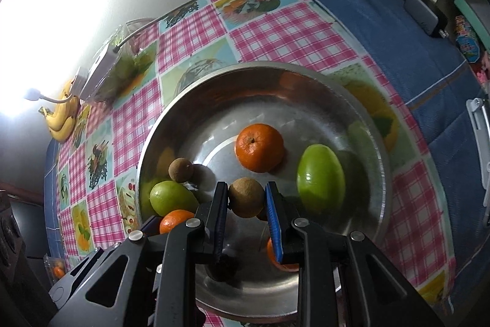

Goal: Organize fruits
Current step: 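Lower both fruits into the bowl and open both tools to release them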

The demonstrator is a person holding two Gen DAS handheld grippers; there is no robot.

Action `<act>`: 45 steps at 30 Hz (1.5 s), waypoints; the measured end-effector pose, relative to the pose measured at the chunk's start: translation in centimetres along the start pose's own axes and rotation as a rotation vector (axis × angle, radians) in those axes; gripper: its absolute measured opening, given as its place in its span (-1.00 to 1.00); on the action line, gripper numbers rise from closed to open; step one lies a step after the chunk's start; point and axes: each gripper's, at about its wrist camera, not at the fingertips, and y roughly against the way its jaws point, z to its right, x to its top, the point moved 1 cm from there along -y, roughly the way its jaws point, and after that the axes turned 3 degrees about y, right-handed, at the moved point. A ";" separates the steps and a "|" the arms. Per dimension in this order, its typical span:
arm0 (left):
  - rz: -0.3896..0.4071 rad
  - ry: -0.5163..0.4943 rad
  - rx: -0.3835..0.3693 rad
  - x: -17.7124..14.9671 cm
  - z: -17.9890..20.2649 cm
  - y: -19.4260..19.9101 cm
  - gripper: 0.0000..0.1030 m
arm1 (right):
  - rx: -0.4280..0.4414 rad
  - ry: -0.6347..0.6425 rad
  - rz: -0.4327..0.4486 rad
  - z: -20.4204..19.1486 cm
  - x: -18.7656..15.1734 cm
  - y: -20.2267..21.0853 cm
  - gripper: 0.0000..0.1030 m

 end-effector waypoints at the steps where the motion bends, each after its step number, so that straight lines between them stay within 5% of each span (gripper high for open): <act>1: -0.004 0.003 0.000 0.0 -0.1 -0.2 -0.24 | -0.001 -0.001 -0.005 0.0 0.0 -0.3 -0.49; 32: 0.005 0.021 -0.039 0.4 -0.5 0.5 -0.08 | -0.018 -0.035 0.034 0.4 0.2 1.0 -0.30; 45: 0.037 0.141 -0.016 1.1 -4.2 2.0 -0.08 | -0.037 -0.036 0.051 0.6 0.5 1.6 -0.31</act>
